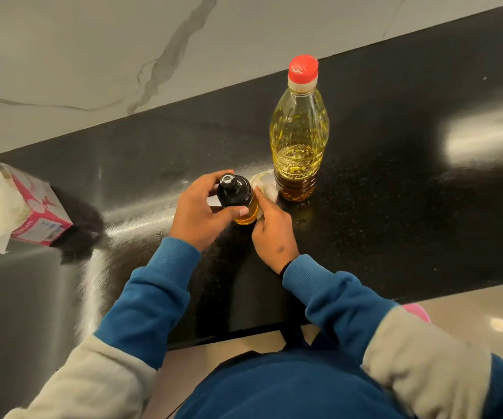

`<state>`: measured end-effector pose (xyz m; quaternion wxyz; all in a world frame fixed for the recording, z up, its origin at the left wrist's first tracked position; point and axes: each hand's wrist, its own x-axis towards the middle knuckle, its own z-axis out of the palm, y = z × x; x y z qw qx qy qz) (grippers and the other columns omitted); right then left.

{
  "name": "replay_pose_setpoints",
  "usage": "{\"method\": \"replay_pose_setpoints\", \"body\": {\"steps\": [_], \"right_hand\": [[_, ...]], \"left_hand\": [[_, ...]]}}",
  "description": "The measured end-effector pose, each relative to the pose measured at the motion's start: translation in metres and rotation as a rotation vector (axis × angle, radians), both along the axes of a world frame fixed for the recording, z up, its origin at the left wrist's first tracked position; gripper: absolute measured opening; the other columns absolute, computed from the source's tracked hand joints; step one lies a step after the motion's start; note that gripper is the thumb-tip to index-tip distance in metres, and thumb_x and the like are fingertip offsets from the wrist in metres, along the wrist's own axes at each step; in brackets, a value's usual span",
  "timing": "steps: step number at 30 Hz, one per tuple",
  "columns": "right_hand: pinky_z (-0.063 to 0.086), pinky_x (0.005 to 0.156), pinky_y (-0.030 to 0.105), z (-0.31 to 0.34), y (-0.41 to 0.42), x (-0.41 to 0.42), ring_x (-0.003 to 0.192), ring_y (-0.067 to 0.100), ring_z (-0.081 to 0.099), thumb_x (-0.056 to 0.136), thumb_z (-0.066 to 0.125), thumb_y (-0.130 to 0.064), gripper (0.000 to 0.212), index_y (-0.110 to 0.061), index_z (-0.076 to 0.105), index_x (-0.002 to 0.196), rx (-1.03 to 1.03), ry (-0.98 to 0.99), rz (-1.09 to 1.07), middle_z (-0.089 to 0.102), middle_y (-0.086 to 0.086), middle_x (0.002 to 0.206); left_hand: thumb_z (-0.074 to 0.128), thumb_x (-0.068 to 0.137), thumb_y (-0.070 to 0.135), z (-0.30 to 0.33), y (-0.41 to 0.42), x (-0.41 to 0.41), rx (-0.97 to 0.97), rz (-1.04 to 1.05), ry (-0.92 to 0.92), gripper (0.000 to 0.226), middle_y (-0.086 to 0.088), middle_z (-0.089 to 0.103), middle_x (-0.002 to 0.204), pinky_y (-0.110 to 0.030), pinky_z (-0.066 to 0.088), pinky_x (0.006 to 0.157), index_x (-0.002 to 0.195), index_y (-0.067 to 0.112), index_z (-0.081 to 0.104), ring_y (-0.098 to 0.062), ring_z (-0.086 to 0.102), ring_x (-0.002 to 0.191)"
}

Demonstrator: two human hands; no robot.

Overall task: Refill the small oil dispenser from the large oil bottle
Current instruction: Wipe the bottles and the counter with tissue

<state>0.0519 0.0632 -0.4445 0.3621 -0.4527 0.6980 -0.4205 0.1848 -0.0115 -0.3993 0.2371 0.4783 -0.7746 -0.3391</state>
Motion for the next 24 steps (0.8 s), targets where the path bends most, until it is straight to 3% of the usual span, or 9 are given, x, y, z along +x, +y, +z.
{"method": "replay_pose_setpoints", "body": {"steps": [6, 10, 14, 18, 21, 23, 24], "right_hand": [[0.029, 0.116, 0.025, 0.012, -0.005, -0.001, 0.145, 0.022, 0.038, 0.095, 0.043, 0.008, 0.060, -0.010, 0.038, 0.151, 0.008, -0.080, -0.055, 0.045, 0.011, 0.153], [0.025, 0.113, 0.015, 0.024, 0.002, 0.001, 0.144, 0.019, 0.038, 0.096, 0.041, 0.007, 0.055, -0.007, 0.041, 0.149, -0.079, -0.088, -0.093, 0.047, 0.011, 0.152], [0.026, 0.111, 0.013, 0.019, 0.004, 0.000, 0.142, 0.019, 0.040, 0.094, 0.040, 0.009, 0.057, -0.006, 0.041, 0.149, -0.062, -0.094, -0.076, 0.049, 0.012, 0.150], [0.031, 0.117, 0.026, 0.010, 0.002, -0.003, 0.141, 0.022, 0.043, 0.094, 0.042, 0.009, 0.059, -0.008, 0.038, 0.151, 0.019, -0.097, -0.067, 0.049, 0.012, 0.149], [0.032, 0.119, 0.035, 0.011, -0.001, -0.006, 0.142, 0.023, 0.042, 0.095, 0.041, 0.008, 0.058, -0.008, 0.039, 0.151, 0.014, -0.093, -0.069, 0.049, 0.013, 0.150], [0.032, 0.119, 0.030, 0.016, -0.001, -0.006, 0.142, 0.022, 0.042, 0.095, 0.041, 0.007, 0.056, -0.007, 0.041, 0.149, -0.026, -0.074, -0.074, 0.050, 0.012, 0.149], [0.030, 0.117, 0.020, 0.019, 0.000, -0.006, 0.142, 0.021, 0.041, 0.095, 0.041, 0.007, 0.055, -0.007, 0.042, 0.149, -0.047, -0.068, -0.073, 0.050, 0.012, 0.149]], "left_hand": [[0.096, 0.062, 0.036, 0.006, 0.006, -0.009, -0.068, 0.051, -0.061, 0.069, 0.006, 0.068, 0.117, -0.029, 0.060, 0.079, 0.121, 0.020, 0.063, -0.011, 0.065, 0.106], [0.092, 0.071, 0.022, 0.017, -0.013, 0.003, 0.092, -0.159, -0.083, 0.072, 0.009, 0.066, 0.127, -0.024, 0.055, 0.096, 0.136, 0.024, 0.061, -0.008, 0.061, 0.121], [0.095, 0.065, 0.021, 0.022, -0.019, -0.001, 0.041, -0.175, -0.129, 0.069, 0.011, 0.070, 0.116, -0.018, 0.051, 0.097, 0.128, 0.024, 0.067, -0.007, 0.065, 0.113], [0.098, 0.056, 0.037, 0.021, -0.013, -0.009, -0.019, -0.074, -0.117, 0.064, 0.020, 0.068, 0.099, -0.015, 0.050, 0.083, 0.112, 0.025, 0.070, 0.000, 0.066, 0.097], [0.097, 0.056, 0.043, 0.020, -0.011, -0.011, -0.078, -0.083, -0.150, 0.065, 0.016, 0.068, 0.102, -0.022, 0.053, 0.084, 0.112, 0.024, 0.070, -0.006, 0.066, 0.097], [0.096, 0.063, 0.034, 0.022, -0.015, -0.009, -0.047, -0.169, -0.146, 0.069, 0.012, 0.067, 0.114, -0.022, 0.052, 0.093, 0.125, 0.021, 0.068, -0.007, 0.064, 0.108], [0.095, 0.067, 0.027, 0.023, -0.017, -0.006, -0.021, -0.218, -0.135, 0.070, 0.009, 0.067, 0.119, -0.019, 0.050, 0.097, 0.130, 0.019, 0.067, -0.008, 0.063, 0.113]]}}
